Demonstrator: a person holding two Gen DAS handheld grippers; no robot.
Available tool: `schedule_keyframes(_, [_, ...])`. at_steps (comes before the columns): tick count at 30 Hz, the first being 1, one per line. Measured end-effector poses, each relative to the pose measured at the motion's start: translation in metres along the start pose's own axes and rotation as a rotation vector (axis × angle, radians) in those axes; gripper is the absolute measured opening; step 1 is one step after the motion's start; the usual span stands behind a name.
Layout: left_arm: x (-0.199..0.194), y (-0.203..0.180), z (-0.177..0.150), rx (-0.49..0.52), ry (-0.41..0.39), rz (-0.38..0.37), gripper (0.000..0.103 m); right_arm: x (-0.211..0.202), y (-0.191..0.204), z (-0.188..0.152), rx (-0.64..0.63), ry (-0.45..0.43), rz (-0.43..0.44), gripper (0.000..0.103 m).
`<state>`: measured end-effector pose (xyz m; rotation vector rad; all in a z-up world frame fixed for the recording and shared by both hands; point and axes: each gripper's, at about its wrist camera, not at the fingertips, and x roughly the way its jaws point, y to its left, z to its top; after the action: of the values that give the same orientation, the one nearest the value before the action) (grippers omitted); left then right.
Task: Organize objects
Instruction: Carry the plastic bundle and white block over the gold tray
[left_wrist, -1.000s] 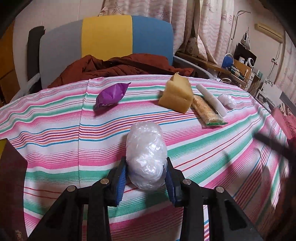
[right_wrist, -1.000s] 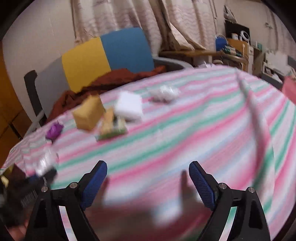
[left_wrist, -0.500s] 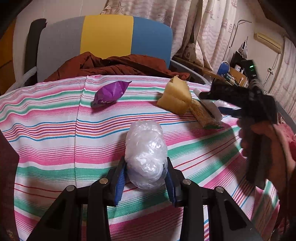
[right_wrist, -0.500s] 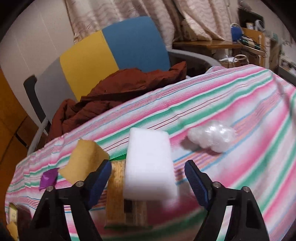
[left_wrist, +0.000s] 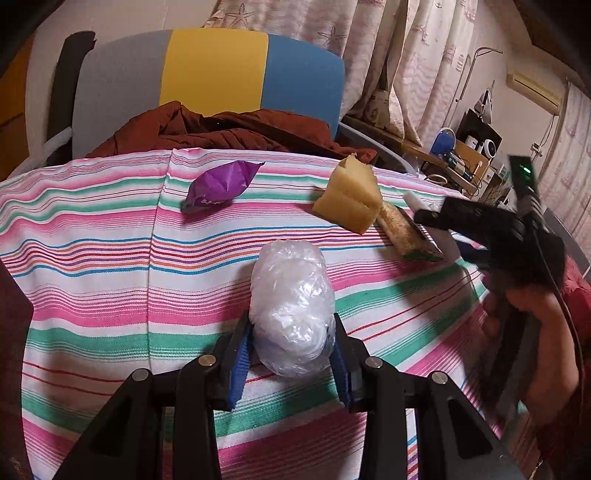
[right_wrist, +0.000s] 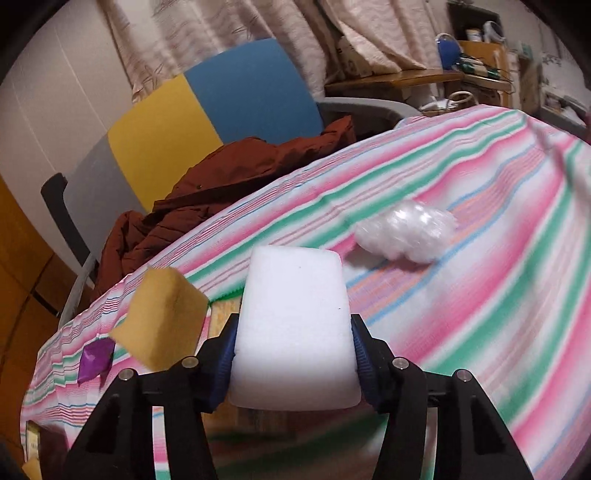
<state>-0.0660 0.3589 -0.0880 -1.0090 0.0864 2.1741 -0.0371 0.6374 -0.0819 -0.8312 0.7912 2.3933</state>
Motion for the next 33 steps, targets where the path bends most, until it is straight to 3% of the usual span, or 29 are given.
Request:
schedule_keyframes(8, [-0.001, -0.001, 0.000, 0.004, -0.004, 0.007, 0.038, -0.058, -0.007, -0.052, 0.060, -0.037, 0.017, 0.057])
schedule_keyframes(12, [-0.005, -0.003, 0.000, 0.017, -0.020, 0.048, 0.038, -0.082, 0.002, -0.080, 0.052, -0.049, 0.048, 0.057])
schedule_keyframes(22, [-0.031, 0.013, -0.014, -0.052, -0.057, 0.048, 0.037, -0.101, 0.031, -0.117, -0.025, 0.001, 0.063, 0.057])
schedule_keyframes(27, [-0.048, 0.021, -0.024, -0.084, -0.076, 0.029, 0.037, -0.114, 0.061, -0.144, -0.111, 0.026, 0.107, 0.057])
schedule_keyframes(33, [-0.070, 0.040, -0.040, -0.160, -0.064, 0.000, 0.037, -0.125, 0.088, -0.165, -0.130, 0.061, 0.164, 0.057])
